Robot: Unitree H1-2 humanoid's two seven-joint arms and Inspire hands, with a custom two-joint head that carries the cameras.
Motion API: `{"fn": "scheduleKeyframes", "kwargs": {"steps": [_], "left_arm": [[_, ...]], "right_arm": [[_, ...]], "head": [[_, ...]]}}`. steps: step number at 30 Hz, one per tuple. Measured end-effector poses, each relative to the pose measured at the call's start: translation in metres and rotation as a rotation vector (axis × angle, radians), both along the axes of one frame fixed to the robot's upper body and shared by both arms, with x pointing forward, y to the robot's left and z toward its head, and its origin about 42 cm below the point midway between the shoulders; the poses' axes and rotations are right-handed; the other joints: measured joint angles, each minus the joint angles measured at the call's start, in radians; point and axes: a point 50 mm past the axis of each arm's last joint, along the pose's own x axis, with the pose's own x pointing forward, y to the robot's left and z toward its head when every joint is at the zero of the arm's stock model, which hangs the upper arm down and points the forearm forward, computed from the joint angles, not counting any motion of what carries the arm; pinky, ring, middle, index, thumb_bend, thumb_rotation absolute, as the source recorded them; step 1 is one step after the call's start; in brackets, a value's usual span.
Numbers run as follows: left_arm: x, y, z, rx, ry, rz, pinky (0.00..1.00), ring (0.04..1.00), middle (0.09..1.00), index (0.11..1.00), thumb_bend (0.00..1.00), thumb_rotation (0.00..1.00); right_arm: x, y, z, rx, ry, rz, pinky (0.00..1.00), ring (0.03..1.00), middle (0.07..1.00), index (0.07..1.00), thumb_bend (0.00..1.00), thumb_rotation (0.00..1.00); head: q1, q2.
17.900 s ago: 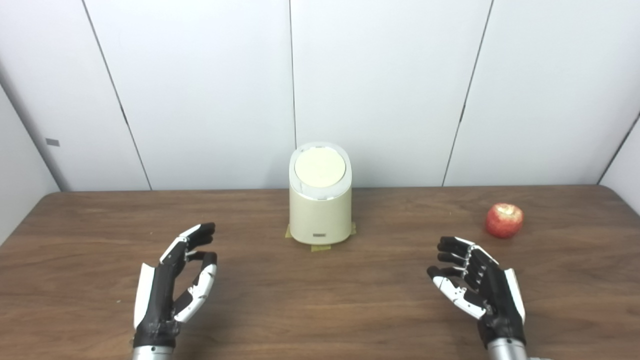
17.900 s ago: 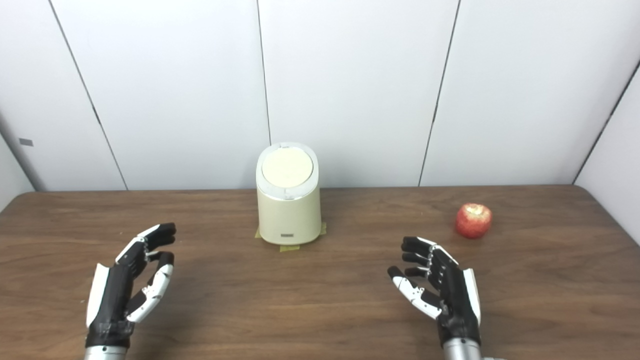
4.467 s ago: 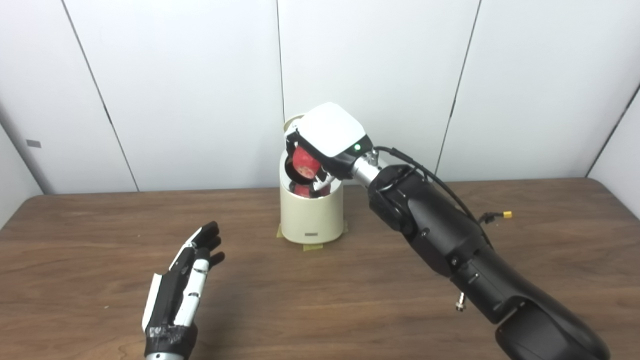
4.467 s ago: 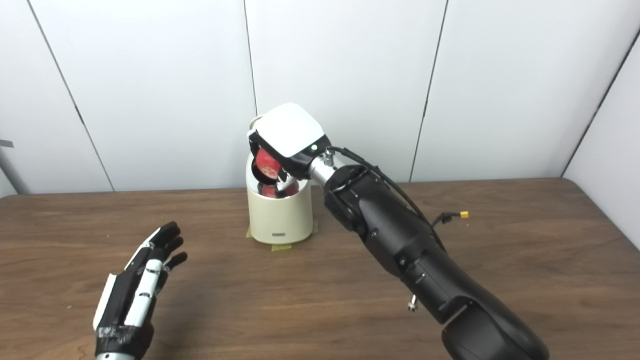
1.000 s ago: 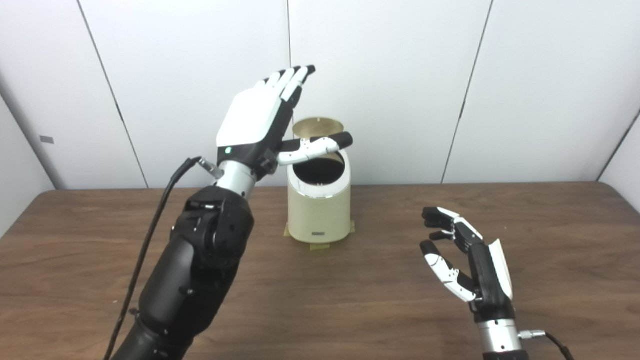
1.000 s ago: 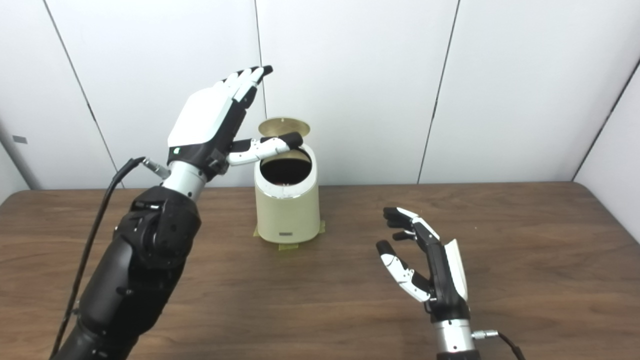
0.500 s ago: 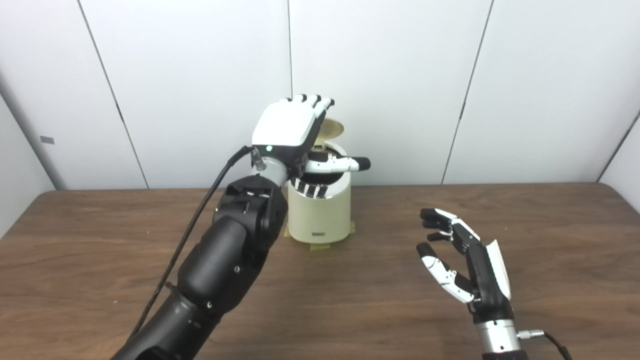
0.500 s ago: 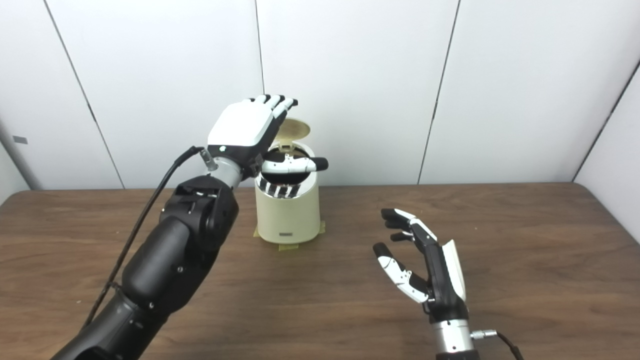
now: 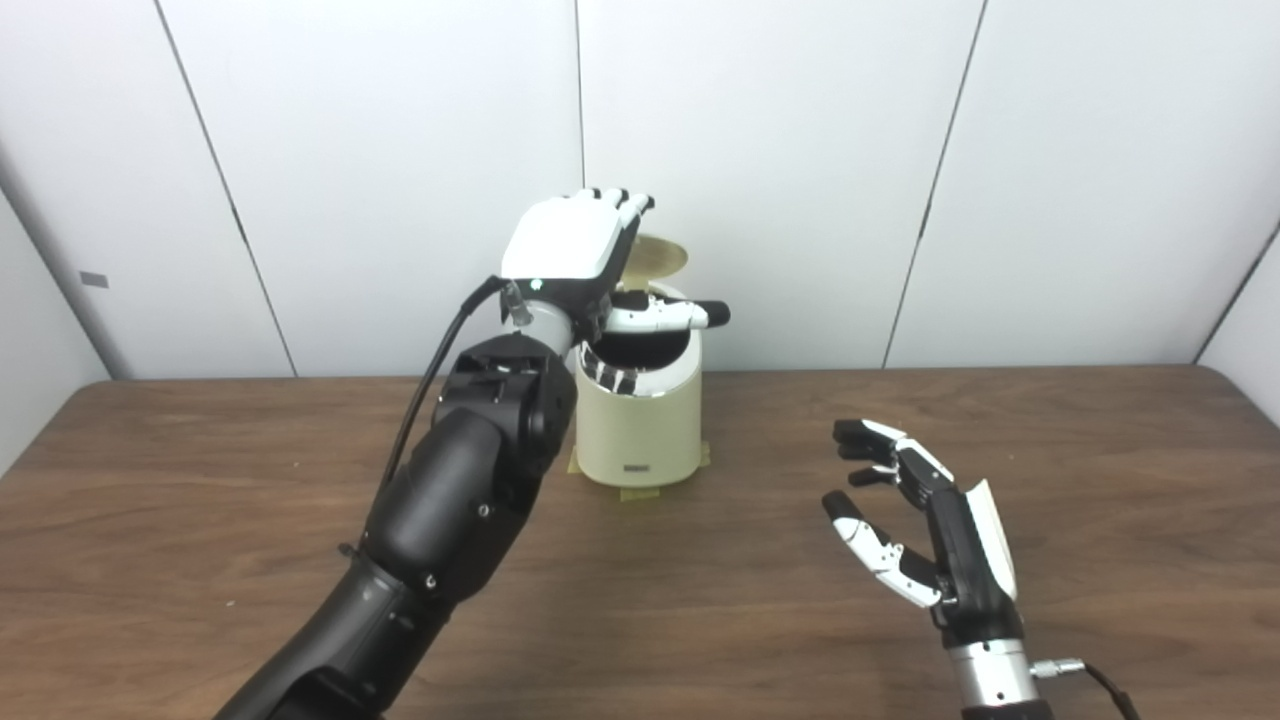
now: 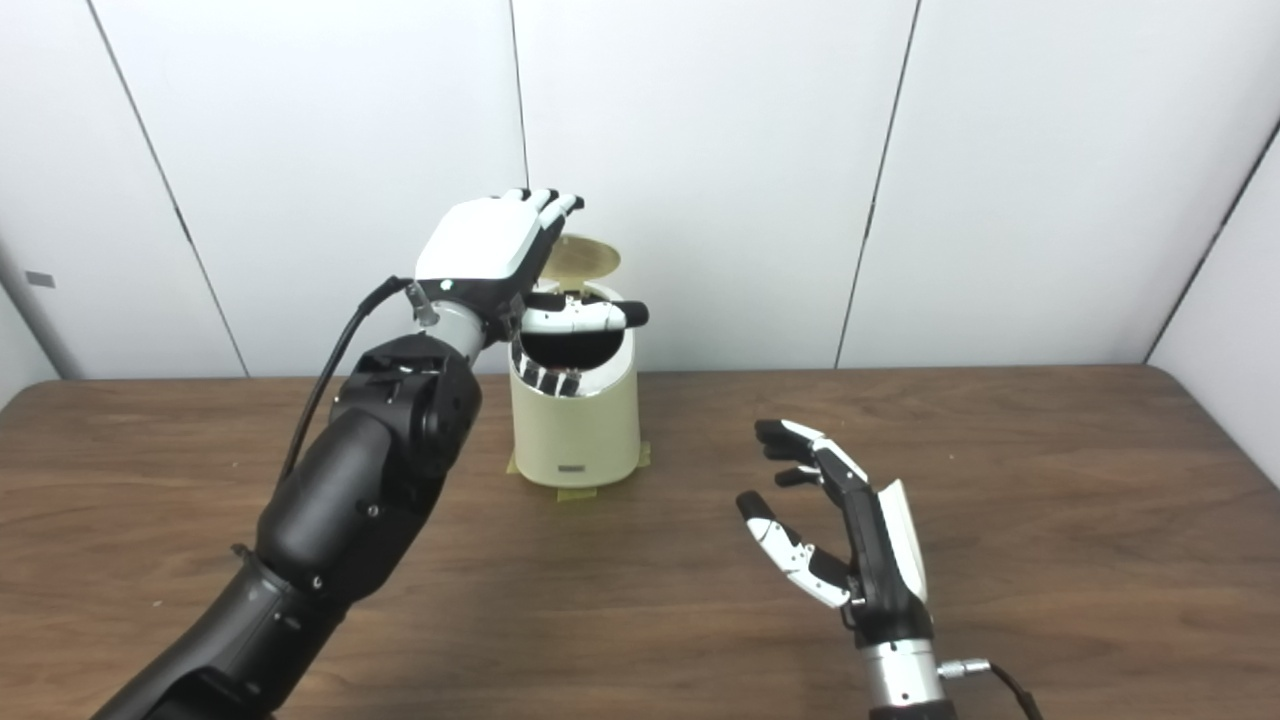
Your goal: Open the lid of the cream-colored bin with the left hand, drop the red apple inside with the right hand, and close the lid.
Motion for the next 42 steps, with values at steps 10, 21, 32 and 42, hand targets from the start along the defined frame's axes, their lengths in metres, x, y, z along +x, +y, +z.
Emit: {"fn": "scheduleKeyframes", "kwargs": {"steps": [10,21,32,42], "left_arm": [[-0.004,0.002,0.002,-0.025,-0.034,-0.005,1.00,1.000,0.951,0.922,1.00,0.97],[-0.036,0.013,-0.040,-0.078,0.030,-0.032,1.00,1.000,0.944,0.922,1.00,0.94],[-0.050,0.013,-0.061,-0.048,0.099,-0.053,1.00,1.000,0.934,0.920,1.00,0.95],[-0.060,0.015,-0.072,-0.045,0.115,-0.068,1.00,1.000,0.927,0.910,0.97,0.92]], "right_arm": [[0.000,0.001,0.000,-0.001,0.003,-0.004,0.60,0.712,0.734,0.717,0.18,0.42],[0.000,0.002,0.000,-0.011,-0.003,-0.011,0.59,0.701,0.724,0.710,0.19,0.42],[-0.004,0.005,0.000,-0.014,0.006,-0.016,0.60,0.706,0.727,0.716,0.18,0.42],[-0.005,0.007,0.000,0.006,0.014,-0.013,0.60,0.708,0.726,0.712,0.20,0.43]], "head": [[-0.003,0.009],[-0.012,0.020],[-0.017,0.035],[-0.018,0.054]]}}
